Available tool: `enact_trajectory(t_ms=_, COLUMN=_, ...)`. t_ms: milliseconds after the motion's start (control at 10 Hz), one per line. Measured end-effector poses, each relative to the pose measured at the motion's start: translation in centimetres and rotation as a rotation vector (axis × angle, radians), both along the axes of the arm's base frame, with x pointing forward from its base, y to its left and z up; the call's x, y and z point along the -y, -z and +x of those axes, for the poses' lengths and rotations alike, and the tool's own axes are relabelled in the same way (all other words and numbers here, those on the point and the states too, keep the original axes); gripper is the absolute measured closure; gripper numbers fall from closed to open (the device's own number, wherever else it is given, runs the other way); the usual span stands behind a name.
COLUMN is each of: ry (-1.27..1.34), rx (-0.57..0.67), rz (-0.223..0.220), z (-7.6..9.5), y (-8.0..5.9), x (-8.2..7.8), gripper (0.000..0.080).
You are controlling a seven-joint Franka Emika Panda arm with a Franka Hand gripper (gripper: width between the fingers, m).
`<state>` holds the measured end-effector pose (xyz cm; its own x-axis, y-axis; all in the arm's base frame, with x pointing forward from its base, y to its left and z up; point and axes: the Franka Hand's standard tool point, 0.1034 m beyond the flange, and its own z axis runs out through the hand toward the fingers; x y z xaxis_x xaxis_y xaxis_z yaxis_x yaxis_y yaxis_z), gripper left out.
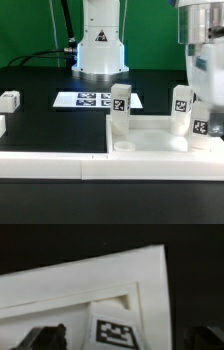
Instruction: Assemble square table
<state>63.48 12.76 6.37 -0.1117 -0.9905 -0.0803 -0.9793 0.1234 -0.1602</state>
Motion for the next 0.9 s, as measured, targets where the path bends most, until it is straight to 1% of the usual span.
enact_trajectory(t_ms=100, ry=-0.188, rx=0.046, rz=-0.035, z=-0.3, y=-0.4, x=-0.5, gripper=0.0166)
enact_trajectory(t_ms=200, ry=-0.363, rx=0.086, rz=-0.073, z=-0.2, y=-0.7, x=-0.8, gripper=0.0166)
enact_trajectory(t_ms=300, ry=-0.487, rx=0.109, rz=-0.104, z=-0.5, y=-0.5, x=-0.9, gripper=0.0153)
enact_trajectory(t_ms=500, ry=-0.638, rx=0.117, rz=-0.137, z=-0.4, y=-0.5, x=-0.8, gripper=0.015)
enact_trajectory(t_ms=600, ry=-0.682, rx=0.118, rz=-0.147, z=-0.4, y=-0.5, x=-0.7, gripper=0.015)
enact_trajectory(t_ms=700, ry=-0.891, rx=0.123, rz=-0.195, z=-0.2, y=-0.7, x=-0.1, gripper=0.015)
enact_trajectory(t_ms=800, ry=-1.128, rx=0.125, rz=-0.244, z=0.5, y=-1.3, x=1.2, gripper=0.015)
enact_trajectory(t_ms=900, ry=-1.275, rx=0.119, rz=-0.258, z=0.8, y=-1.4, x=1.6, gripper=0.015)
